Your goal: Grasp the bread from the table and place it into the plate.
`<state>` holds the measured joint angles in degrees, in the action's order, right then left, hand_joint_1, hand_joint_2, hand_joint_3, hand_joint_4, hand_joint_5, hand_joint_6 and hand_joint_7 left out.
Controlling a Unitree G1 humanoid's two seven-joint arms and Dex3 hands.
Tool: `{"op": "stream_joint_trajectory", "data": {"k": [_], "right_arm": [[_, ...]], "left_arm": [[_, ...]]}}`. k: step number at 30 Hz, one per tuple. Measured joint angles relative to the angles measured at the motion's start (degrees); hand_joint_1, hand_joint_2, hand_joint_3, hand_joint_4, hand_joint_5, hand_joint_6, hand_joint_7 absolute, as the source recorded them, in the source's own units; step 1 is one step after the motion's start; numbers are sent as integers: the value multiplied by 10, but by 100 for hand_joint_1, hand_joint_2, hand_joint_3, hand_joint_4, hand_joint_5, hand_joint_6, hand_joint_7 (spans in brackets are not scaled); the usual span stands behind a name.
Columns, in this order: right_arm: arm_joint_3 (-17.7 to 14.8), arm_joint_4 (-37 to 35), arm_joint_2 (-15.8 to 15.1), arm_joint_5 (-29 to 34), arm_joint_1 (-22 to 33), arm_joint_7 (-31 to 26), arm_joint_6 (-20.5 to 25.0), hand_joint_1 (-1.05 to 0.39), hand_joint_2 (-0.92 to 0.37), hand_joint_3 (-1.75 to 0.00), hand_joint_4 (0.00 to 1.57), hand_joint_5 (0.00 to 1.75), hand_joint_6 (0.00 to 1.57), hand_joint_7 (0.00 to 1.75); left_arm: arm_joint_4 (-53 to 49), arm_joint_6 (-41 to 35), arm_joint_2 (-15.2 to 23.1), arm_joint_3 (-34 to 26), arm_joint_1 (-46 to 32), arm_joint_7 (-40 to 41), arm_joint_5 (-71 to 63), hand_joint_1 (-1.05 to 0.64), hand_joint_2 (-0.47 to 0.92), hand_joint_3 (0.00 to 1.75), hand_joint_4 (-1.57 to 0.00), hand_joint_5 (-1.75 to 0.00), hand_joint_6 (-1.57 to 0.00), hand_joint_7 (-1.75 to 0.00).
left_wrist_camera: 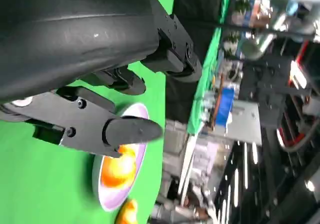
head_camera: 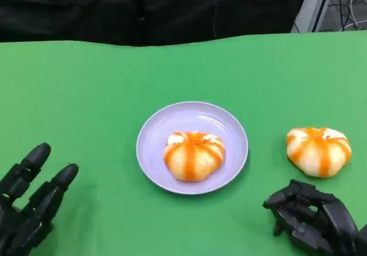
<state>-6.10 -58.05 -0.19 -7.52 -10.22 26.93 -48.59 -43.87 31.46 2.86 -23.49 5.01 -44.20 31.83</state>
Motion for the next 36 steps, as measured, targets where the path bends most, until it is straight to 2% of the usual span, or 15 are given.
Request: {"op": "stream_joint_trajectory", "data": {"k": [3,10,12,13,14,15,16,18,20,28,36], "right_arm": [[0,-1,0,-1,-1,0,0,-26,-92,-43,70,171,85,97],[-1,-1,-1,-2,-1,4,0,-26,-92,-42,69,169,85,96],[-1,-1,-1,-2,-1,6,0,-27,-92,-42,69,169,85,96],[-1,-1,-1,-2,-1,7,0,-27,-92,-42,69,169,85,96],[-2,-1,-1,-2,-1,7,0,-27,-92,-42,69,169,85,96],[-2,-1,-1,-2,-1,7,0,-27,-92,-42,69,168,85,96],[-2,-1,-2,-2,-1,7,0,-27,-92,-42,69,168,85,96],[-2,-1,-2,-3,-1,9,0,-27,-92,-42,69,168,85,96],[-2,-1,-2,-3,-1,10,0,-27,-92,-42,69,168,85,96],[-3,-2,-2,-4,-1,13,0,-26,-92,-42,69,168,85,97],[-3,-2,-3,-4,-1,13,0,-27,-92,-41,70,168,85,97]], "left_arm": [[0,4,-2,1,0,33,-20,22,79,92,-75,-1,-65,-1],[-1,12,-4,6,0,46,-33,21,77,94,-77,-1,-68,-1],[-1,14,-5,8,0,51,-38,20,75,94,-85,-4,-78,-5],[-1,17,-5,8,0,55,-43,20,73,97,-94,-7,-89,-7],[-1,21,-5,9,0,62,-49,19,72,98,-105,-12,-100,-10],[-1,26,-5,11,0,72,-57,17,68,104,-118,-41,-119,-22],[-1,33,-5,13,0,81,-65,15,66,106,-117,-73,-123,-46],[-4,59,-5,15,2,96,-85,11,61,113,-114,-116,-114,-98],[-12,83,-5,19,5,114,-104,10,59,115,-111,-131,-108,-117],[-27,114,-3,28,10,171,-143,10,52,125,-104,-150,-99,-134],[-26,115,-2,36,10,189,-150,9,50,128,-105,-154,-98,-138]]}}
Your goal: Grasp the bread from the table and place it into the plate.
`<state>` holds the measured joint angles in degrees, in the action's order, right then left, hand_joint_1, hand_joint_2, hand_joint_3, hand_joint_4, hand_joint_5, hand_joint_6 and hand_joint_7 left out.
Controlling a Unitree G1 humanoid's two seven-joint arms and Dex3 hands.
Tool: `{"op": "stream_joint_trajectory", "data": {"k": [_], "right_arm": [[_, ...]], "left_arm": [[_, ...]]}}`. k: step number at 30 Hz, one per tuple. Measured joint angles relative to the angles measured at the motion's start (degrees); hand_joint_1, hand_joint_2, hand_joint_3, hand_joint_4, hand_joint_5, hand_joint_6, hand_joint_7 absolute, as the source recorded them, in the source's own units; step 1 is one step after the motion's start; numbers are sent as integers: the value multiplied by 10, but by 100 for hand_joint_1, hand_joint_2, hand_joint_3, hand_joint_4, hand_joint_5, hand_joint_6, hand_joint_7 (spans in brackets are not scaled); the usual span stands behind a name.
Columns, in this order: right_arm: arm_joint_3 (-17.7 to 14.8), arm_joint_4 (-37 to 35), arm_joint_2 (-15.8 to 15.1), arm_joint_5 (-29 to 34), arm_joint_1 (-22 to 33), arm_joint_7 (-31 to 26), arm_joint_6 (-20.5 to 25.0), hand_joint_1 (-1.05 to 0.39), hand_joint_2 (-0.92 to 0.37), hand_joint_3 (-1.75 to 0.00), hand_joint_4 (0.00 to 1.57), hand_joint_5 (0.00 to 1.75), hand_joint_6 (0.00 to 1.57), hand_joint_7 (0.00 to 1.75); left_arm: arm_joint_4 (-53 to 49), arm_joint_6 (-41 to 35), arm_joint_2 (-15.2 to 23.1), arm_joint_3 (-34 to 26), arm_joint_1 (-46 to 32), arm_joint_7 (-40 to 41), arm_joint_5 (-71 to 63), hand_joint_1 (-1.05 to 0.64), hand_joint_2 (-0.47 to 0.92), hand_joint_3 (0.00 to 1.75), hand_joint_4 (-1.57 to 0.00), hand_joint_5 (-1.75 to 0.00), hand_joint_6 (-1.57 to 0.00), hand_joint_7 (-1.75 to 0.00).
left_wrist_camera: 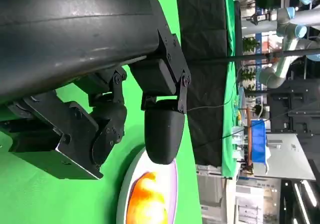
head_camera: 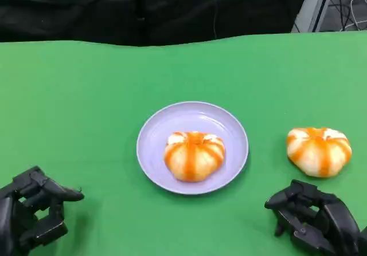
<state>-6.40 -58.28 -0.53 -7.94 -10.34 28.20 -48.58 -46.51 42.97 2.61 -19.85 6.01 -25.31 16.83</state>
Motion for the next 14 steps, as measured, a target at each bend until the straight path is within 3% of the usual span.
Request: {"op": "stream_joint_trajectory", "data": {"k": [14], "right_arm": [[-9,1,0,-14,0,16,3,-27,-92,-41,69,170,85,97]], "left_arm": [[-1,0,2,1,0,-1,6,10,51,127,-103,-153,-99,-135]]}}
